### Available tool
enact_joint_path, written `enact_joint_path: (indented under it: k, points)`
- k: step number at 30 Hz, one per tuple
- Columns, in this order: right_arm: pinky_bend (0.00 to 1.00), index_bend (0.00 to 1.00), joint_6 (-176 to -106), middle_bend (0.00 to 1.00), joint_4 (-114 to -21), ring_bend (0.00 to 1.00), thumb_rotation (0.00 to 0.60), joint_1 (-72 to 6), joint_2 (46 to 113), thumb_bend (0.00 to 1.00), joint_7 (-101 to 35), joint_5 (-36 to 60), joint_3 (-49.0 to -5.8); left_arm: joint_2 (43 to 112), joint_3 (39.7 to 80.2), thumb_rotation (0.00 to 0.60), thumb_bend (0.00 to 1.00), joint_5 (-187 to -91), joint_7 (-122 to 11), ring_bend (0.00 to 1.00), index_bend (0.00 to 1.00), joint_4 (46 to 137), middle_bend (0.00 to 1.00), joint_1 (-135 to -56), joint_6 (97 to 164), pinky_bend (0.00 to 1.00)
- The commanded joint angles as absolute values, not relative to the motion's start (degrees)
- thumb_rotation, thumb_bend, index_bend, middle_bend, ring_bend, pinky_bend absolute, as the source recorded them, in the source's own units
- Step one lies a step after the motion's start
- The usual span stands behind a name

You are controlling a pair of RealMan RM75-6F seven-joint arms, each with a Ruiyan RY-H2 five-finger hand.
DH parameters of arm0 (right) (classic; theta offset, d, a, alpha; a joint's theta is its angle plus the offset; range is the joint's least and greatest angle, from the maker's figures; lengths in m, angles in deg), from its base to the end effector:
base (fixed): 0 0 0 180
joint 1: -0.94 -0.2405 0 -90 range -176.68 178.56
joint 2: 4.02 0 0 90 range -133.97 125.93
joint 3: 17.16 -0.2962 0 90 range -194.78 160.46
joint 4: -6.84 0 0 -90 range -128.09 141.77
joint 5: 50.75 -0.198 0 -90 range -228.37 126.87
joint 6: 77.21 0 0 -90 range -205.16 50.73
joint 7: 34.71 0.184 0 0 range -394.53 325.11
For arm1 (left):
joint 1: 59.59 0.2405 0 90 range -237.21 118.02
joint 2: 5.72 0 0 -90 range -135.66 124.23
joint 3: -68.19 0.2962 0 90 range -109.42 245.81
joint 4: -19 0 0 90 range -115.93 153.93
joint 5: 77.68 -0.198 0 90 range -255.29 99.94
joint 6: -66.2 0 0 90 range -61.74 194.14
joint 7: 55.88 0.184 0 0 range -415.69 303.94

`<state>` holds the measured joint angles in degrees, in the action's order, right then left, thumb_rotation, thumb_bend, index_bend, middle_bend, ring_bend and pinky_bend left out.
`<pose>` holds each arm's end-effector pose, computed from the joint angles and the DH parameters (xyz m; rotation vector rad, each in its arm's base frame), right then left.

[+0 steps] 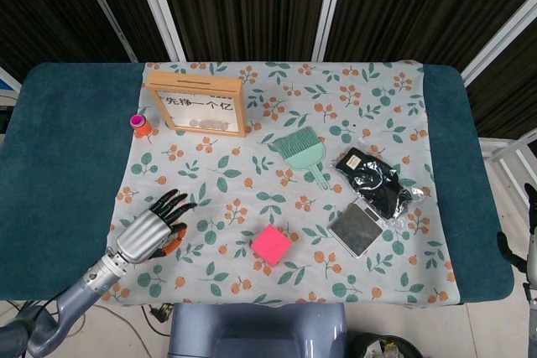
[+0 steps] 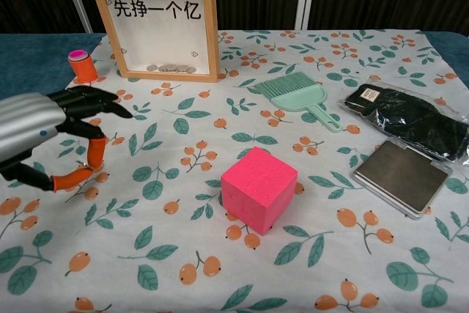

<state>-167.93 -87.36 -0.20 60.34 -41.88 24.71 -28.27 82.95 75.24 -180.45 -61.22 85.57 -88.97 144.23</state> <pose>-0.3608 -0.2202 0.2377 1.0883 -0.7860 0.8359 -0.2417 0.3032 -0.0035 -2.0855 -0.6571 -1.1597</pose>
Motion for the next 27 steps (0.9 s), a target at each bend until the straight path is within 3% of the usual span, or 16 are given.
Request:
enact_joint_path:
  k: [1,7,10,13,19,27]
  points:
    - [0.00,0.09,-167.9,0.05,-87.4,0.00,0.600,-0.2,60.4,0.40,-41.8,24.5,-28.3,73.8,68.0,0.600,0.50,-176.9,-60.7,0.00,0.68,97.2,0.14,-93.7,142.5,0.00]
    - [0.00,0.09,-167.7,0.05,-87.4,0.00,0.600,-0.2,60.6,0.40,-41.9,23.8,-28.5,59.0,56.0,0.600,0.50,-164.7,-56.1,0.00,0.68,111.9,0.14,-102.6,129.4,0.00]
    - [0.00,0.09,-167.6,0.05,-87.7,0.00,0.600,-0.2,60.7,0.39,-41.9,23.2,-28.8,54.2,50.7,0.600,0.50,-157.2,-53.6,0.00,0.68,113.6,0.15,-107.1,122.5,0.00]
    - [0.00,0.09,-167.6,0.05,-87.9,0.00,0.600,-0.1,60.7,0.39,-41.9,22.9,-28.9,52.2,48.0,0.600,0.50,-150.7,-51.7,0.00,0.68,112.8,0.15,-110.5,116.8,0.00]
    - [0.00,0.09,-167.4,0.05,-88.3,0.00,0.600,-0.1,60.7,0.39,-41.6,21.9,-29.3,53.3,46.7,0.600,0.50,-141.4,-45.4,0.00,0.68,104.3,0.15,-117.4,108.4,0.00]
    - [0.00,0.09,-167.0,0.05,-88.6,0.00,0.600,0.0,60.7,0.39,-41.3,20.4,-29.9,59.1,49.0,0.600,0.51,-135.6,-42.1,0.00,0.69,92.0,0.15,-123.1,101.3,0.00]
